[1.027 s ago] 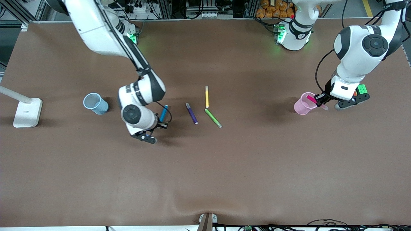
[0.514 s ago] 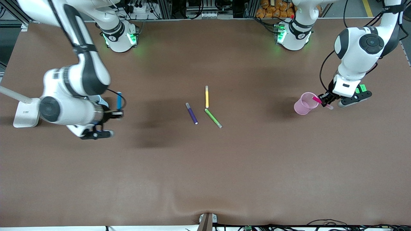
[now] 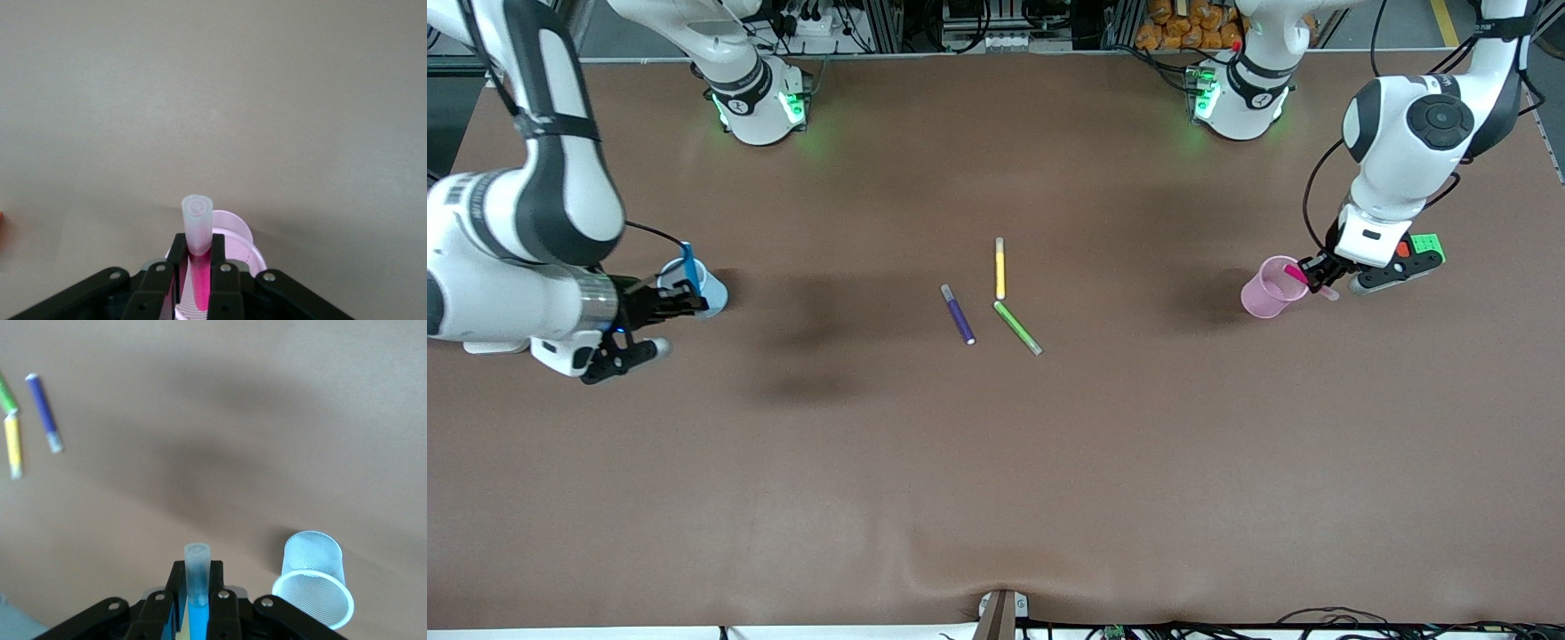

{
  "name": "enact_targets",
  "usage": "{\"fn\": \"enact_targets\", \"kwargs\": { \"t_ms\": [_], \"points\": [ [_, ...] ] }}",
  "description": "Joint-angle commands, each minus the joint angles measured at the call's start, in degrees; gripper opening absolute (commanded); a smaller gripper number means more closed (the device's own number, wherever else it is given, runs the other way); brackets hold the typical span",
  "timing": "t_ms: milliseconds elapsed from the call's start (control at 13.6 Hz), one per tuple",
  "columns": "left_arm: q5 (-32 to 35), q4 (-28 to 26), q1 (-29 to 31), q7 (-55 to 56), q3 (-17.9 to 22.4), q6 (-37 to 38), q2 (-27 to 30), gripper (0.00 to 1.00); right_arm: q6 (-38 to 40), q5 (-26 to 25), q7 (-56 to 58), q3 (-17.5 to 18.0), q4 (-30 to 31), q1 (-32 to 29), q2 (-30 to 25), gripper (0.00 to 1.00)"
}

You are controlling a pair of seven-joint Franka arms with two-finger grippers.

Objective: Place pink and blue markers in matching cups
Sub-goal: 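Carry the blue marker over the blue cup while the left gripper lowers pink marker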

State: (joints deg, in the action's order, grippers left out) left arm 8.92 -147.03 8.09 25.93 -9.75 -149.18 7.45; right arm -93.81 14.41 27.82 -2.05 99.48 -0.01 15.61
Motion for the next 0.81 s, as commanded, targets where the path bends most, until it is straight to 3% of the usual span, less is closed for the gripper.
{"fn": "enact_targets", "kwargs": {
  "t_ms": [0, 293, 440, 514, 734],
  "points": [
    [1.01, -0.63, 0.08, 1.94, -0.71, -2.61, -1.65, 0.00, 4.06, 4.99, 11.34, 0.82, 0.80, -5.94, -1.29, 0.00],
    [1.01, -0.45, -0.01, 2.02, -0.71, -2.61, -3.40, 0.00, 5.39, 10.54, 28.04, 0.74, 4.14, -9.74, -0.85, 0.00],
    [1.01, -0.10, -0.09, 1.94, -0.80, -2.61, -3.76, 0.52, 5.39, 12.21, 35.61, 0.74, 5.02, -11.14, -0.41, 0.00],
    [1.01, -0.10, -0.09, 1.94, -0.97, -2.52, -3.76, 1.00, 4.87, 12.83, 39.73, 0.74, 5.02, -11.41, 0.55, 0.00],
    [1.01, 2.35, -0.09, 1.94, -1.06, -1.21, -3.67, 1.00, 3.46, 15.38, 51.60, 0.74, 4.94, -13.69, 4.94, 0.00]
  ]
}}
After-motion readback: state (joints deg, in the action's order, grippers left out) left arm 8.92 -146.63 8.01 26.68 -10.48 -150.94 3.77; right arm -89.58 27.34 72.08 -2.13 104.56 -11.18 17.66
